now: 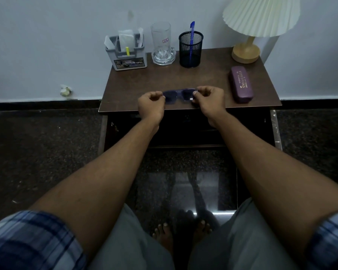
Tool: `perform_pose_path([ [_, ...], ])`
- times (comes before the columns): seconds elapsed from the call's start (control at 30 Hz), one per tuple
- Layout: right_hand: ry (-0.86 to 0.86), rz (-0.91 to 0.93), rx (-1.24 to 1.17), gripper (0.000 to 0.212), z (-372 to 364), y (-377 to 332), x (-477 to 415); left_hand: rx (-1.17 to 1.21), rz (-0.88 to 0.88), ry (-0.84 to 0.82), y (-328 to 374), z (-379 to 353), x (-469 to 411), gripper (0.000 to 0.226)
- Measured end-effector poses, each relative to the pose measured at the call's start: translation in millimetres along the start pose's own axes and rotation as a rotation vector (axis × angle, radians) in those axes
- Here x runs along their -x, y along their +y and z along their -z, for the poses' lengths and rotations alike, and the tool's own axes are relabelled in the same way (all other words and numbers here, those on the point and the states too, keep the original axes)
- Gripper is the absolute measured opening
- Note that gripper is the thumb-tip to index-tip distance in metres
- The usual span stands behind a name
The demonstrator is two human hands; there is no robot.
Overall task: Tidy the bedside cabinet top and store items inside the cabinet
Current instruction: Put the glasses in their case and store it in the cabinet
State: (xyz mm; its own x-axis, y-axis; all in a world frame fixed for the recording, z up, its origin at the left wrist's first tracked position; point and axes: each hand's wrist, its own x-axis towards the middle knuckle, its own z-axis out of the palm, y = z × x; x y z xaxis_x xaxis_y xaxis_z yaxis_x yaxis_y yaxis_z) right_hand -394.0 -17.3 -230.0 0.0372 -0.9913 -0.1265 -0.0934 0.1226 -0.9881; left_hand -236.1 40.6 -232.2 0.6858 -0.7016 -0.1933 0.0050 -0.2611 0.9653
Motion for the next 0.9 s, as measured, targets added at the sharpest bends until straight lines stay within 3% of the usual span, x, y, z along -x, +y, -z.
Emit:
perform_pose_path([
  [0.2, 0.007, 0.097, 0.213, 0.031, -22, 3, -10, -0.079, -0.006, 0.072, 4, 6, -2, 0.021],
  [0.37, -0.076, 0.128, 0.232, 0.031, -23, 3, -12, -0.087, -0.02, 0.076, 7, 7, 4, 0.027],
  [0.47, -0.076, 0.103, 0.306, 0.05, -12, -3, -13, -0.196, -0.155, 0.125, 14, 1, 14, 0.026],
  [0.53, -0.026, 0.164, 0.368, 0.044, -2, -8, -12, -0.209, -0.281, 0.123, 20, -3, 22, 0.021],
  [0.63, 0.177, 0.358, 0.473, 0.021, 27, -21, -10, -0.158, -0.39, 0.015, 27, -31, 42, 0.017],
  [0.7, 0.265, 0.418, 0.553, 0.018, 47, -27, -10, -0.143, -0.416, -0.104, 27, -55, 54, 0.018],
  [0.8, 0.339, 0.391, 0.711, 0.029, 73, -26, -13, -0.15, -0.376, -0.285, 27, -94, 70, 0.021],
  [0.9, 0.383, 0.305, 0.851, 0.05, 95, -17, -21, -0.107, -0.211, -0.361, 27, -129, 72, 0.02],
])
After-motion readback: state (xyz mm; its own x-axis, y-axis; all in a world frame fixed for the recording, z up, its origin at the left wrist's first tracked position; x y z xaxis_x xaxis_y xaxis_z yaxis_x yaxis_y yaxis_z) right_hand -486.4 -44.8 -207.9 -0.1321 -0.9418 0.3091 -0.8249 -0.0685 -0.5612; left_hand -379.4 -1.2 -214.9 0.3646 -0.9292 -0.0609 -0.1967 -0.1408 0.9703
